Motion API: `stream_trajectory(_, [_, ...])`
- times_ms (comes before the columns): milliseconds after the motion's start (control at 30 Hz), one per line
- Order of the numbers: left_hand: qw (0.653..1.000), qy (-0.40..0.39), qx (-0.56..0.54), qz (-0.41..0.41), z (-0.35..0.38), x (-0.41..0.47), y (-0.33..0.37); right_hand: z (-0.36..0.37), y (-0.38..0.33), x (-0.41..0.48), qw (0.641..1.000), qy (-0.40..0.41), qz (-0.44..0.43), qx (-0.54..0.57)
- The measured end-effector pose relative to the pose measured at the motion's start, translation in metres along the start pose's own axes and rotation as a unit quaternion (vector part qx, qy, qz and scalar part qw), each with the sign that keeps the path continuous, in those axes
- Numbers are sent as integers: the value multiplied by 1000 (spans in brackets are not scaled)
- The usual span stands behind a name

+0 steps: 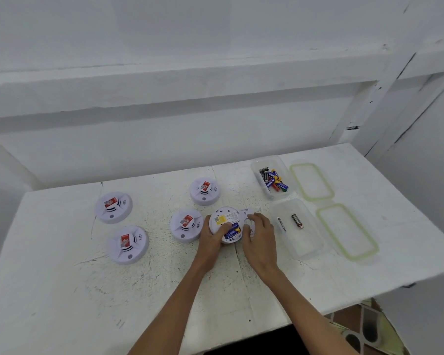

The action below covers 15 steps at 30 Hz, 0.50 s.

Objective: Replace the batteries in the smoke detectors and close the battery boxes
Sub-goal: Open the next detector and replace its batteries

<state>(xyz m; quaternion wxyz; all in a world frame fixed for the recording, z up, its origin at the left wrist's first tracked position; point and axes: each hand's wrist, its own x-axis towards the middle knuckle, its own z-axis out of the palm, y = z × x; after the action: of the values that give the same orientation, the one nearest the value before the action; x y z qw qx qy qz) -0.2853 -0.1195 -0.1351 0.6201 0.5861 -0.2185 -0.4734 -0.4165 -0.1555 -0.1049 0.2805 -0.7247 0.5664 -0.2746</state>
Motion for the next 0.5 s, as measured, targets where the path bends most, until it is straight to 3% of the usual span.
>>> stream_trajectory(367, [1000,15,3,18,3,-4,3,1,0,-1,1000,10,3,-19])
stream_trajectory(500, [999,21,17,39,5,-7,3,3,2,-1,999,-14,11,43])
